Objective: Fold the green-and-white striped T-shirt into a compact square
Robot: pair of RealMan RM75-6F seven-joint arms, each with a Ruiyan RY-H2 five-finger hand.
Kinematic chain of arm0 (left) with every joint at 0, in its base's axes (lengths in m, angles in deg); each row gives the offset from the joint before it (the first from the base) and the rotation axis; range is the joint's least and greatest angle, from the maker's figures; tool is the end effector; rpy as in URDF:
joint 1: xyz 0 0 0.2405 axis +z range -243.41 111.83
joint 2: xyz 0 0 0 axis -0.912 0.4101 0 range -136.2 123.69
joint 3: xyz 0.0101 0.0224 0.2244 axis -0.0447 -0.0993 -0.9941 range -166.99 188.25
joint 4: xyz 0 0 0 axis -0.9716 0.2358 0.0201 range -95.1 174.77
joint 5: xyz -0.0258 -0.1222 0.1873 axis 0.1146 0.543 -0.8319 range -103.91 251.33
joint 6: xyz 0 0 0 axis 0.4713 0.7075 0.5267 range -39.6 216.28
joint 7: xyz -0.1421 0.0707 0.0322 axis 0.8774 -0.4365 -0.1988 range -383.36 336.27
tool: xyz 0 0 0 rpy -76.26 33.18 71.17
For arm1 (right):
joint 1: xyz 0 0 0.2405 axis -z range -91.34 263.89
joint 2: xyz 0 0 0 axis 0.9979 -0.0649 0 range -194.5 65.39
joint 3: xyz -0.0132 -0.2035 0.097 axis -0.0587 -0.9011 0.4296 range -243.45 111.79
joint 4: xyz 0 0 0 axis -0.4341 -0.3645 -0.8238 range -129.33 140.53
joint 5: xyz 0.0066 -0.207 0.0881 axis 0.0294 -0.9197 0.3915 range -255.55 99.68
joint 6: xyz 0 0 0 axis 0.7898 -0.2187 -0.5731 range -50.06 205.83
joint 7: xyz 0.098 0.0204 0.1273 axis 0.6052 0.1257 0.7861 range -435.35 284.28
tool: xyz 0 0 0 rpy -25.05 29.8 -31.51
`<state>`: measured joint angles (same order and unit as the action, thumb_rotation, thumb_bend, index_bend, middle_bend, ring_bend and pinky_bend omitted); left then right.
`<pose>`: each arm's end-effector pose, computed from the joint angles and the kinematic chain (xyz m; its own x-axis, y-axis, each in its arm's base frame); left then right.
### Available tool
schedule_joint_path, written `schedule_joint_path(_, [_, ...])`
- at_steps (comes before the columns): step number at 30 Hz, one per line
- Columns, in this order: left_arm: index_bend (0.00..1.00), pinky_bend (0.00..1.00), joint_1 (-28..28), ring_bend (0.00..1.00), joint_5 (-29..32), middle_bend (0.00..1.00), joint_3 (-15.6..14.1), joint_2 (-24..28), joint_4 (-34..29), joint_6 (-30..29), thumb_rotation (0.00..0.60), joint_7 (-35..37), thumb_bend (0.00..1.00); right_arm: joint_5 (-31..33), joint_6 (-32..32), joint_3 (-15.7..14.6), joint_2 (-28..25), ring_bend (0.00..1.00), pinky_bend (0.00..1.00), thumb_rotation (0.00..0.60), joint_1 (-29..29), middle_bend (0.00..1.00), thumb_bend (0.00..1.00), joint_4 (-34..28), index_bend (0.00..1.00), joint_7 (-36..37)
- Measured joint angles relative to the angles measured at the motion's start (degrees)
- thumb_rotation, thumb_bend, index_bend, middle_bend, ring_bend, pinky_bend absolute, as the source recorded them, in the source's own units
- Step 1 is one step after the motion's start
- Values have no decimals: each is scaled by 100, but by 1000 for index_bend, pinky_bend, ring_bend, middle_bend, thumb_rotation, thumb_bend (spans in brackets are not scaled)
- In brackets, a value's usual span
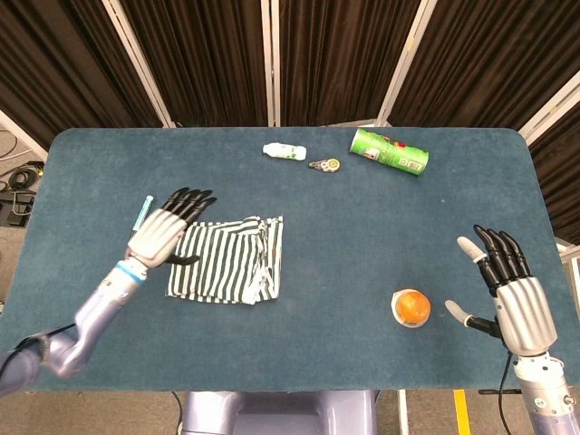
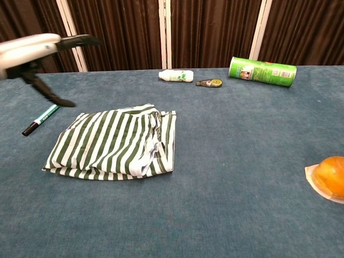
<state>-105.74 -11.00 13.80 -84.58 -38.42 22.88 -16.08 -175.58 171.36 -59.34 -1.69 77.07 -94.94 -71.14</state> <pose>-0.1627 0.3478 0.0317 0.3829 0.1315 0.9144 0.8243 -0.4954 -0.2740 -0.2007 -0.2176 0.1483 0.1705 0.1879 0.9673 -0.9217 -0.3168 0.2240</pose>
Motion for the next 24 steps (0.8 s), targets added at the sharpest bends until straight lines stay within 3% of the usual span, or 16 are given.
schedule_joint_path(5, [0, 0, 535, 0, 220, 0, -207, 749, -985, -345, 600, -846, 0, -12, -14, -16, 6, 0, 0, 600, 4, 32, 33, -3, 178, -58])
schedule_joint_path(9, [0, 0, 1104, 0, 361, 0, -352, 1155, -1670, -1040, 600, -1518, 0, 45, -71, -25, 6, 0, 0, 600, 8, 20, 34, -8, 177, -149])
schedule_joint_path(18, [0, 0, 2253, 0, 214, 0, -591, 1292, -2261, -2568, 600, -2419, 0, 259, -172, -28, -42, 0, 0, 600, 75, 0, 0, -135, 96, -946])
schedule_joint_path(24, [0, 0, 2529, 0, -35, 0, -636, 1294, -2366, -2793, 600, -2633, 0, 428, -128, 13, -32, 0, 0, 600, 173, 0, 0, -238, 83, -1916])
